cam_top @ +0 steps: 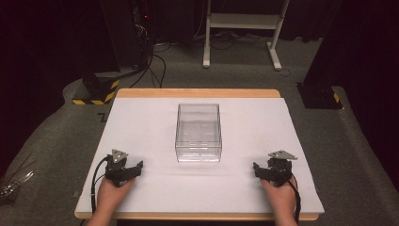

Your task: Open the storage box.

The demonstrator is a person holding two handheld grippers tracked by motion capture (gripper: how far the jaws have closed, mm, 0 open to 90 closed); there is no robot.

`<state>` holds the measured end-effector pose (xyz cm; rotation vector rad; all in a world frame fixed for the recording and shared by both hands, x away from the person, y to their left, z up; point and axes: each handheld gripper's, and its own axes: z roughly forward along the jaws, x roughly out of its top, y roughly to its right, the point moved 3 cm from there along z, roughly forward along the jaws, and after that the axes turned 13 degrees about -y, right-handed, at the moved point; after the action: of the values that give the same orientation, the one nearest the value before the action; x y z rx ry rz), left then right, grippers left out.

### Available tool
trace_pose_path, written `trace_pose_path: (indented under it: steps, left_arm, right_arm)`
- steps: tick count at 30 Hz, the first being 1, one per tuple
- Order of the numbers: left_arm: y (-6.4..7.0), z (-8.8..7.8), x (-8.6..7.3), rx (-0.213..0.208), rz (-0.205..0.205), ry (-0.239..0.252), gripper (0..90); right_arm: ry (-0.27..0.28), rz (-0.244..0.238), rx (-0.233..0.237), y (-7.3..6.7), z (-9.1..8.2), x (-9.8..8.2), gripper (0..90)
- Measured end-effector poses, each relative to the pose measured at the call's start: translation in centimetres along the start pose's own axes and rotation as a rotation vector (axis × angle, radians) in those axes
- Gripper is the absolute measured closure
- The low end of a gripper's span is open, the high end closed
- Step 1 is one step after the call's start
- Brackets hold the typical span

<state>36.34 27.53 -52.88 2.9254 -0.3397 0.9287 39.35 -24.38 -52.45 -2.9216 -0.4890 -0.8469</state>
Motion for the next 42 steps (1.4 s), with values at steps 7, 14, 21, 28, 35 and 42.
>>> trace_pose_path:
  steps: [7,14,21,28,35,42]
  left_arm:
    - [0.0,0.0,0.0,0.0,0.0,0.0,23.5]
    - [0.0,0.0,0.0,0.003,0.0,0.001,23.5]
    - [0.0,0.0,0.0,0.003,-0.001,0.002,23.5]
    - [0.0,0.0,0.0,0.001,0.0,0.001,23.5]
    - [0.0,0.0,0.0,0.001,0.0,0.0,23.5]
    - [0.0,0.0,0.0,0.001,0.0,-0.001,23.5]
  right_arm:
    - [-0.001,0.003,0.002,0.0,0.0,0.0,13.9]
    - [0.001,0.005,0.005,0.0,0.0,0.0,14.0]
    - [0.004,0.016,0.02,0.2,-0.1,0.0,14.4]
    - [0.004,0.017,0.017,0.2,-0.1,0.0,14.9]
    - [0.033,-0.009,-0.011,-0.1,-0.4,0.1,14.2]
    - [0.059,-0.021,0.0,-0.4,-1.1,0.2,14.4]
